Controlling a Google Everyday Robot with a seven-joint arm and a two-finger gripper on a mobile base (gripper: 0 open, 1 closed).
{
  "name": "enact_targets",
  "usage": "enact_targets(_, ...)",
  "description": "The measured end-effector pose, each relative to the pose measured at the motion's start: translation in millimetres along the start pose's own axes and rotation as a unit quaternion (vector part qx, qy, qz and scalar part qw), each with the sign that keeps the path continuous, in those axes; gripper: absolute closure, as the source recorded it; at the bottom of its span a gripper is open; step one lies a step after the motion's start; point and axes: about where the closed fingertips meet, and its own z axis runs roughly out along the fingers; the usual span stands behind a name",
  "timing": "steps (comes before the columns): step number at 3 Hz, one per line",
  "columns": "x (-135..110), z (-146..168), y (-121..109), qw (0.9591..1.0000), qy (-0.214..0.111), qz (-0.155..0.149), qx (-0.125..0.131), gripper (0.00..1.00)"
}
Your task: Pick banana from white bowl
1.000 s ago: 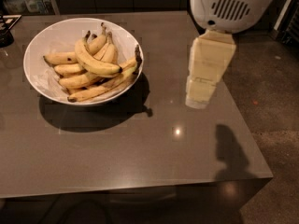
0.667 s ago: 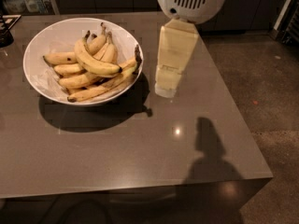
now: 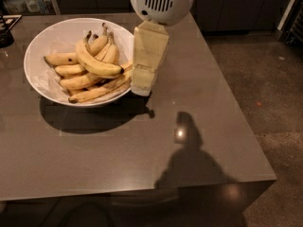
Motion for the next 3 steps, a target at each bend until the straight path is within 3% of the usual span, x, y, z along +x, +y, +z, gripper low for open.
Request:
enact_targets(2, -54, 2, -6, 0.9986, -0.003, 0.011, 0.052, 0.00)
enact_targets(3, -87, 6, -4, 0.9977, -0.003, -0.022, 0.064, 0.00)
